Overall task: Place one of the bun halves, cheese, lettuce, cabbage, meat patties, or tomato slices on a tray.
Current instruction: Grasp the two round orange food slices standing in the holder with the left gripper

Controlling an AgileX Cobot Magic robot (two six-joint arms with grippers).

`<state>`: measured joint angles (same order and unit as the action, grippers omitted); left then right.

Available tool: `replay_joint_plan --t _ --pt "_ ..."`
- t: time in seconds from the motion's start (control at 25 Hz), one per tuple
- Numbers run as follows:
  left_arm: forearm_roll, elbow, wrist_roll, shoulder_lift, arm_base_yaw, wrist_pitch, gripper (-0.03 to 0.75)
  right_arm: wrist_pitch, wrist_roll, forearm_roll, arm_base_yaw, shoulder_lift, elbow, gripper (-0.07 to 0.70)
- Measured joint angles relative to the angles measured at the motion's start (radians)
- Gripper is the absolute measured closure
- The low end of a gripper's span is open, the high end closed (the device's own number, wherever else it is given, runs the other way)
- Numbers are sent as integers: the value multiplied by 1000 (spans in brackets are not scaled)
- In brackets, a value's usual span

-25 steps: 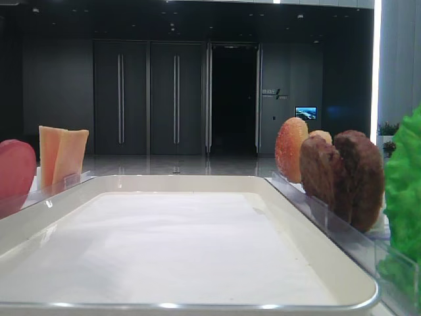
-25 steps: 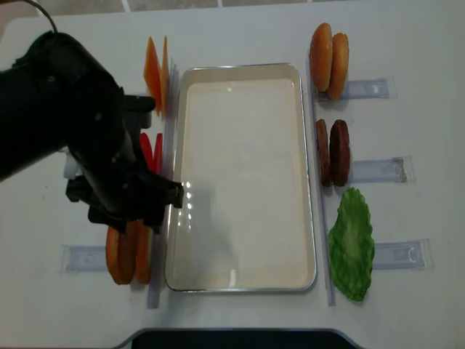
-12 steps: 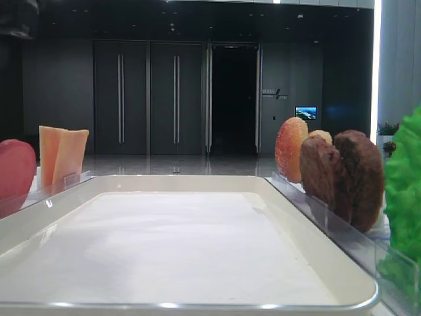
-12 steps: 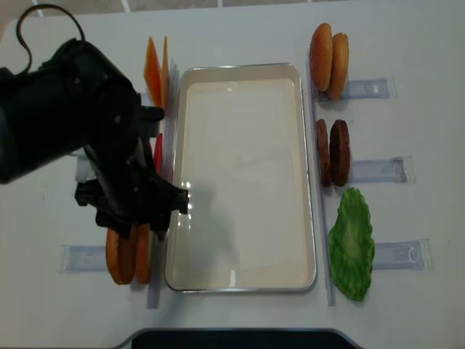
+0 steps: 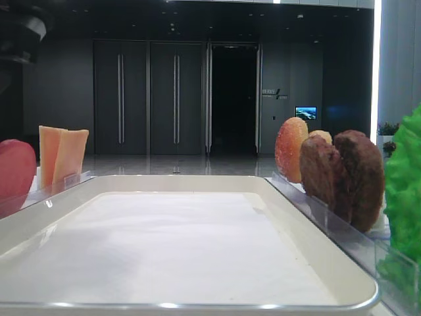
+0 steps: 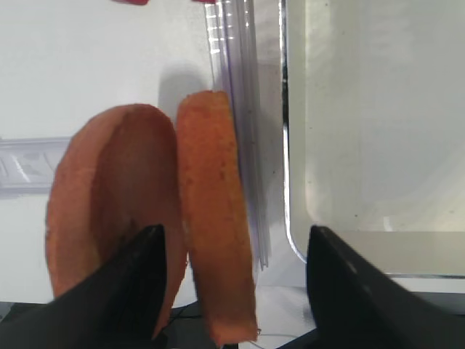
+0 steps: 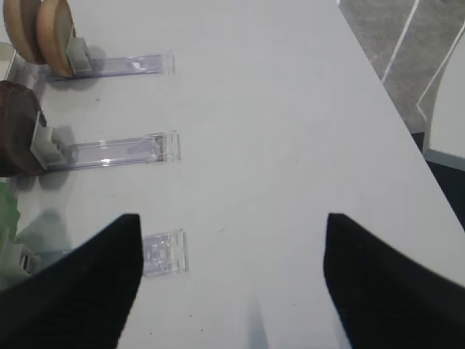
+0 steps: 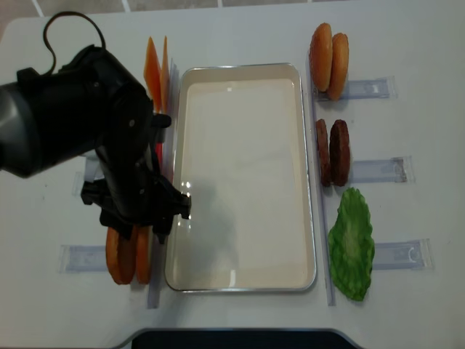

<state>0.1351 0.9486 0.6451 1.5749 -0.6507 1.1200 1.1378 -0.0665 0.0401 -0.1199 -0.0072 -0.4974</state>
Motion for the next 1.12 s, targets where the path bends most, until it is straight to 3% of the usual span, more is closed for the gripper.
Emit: replay_joint_plan --t 0.28,0.6,1.12 --pt "2 0 -11 4 0 18 290 0 0 0 0 0 0 107" --pt "12 0 -24 4 0 23 564 0 0 0 0 0 0 107" --pt "15 0 -30 4 0 62 568 0 0 0 0 0 0 107"
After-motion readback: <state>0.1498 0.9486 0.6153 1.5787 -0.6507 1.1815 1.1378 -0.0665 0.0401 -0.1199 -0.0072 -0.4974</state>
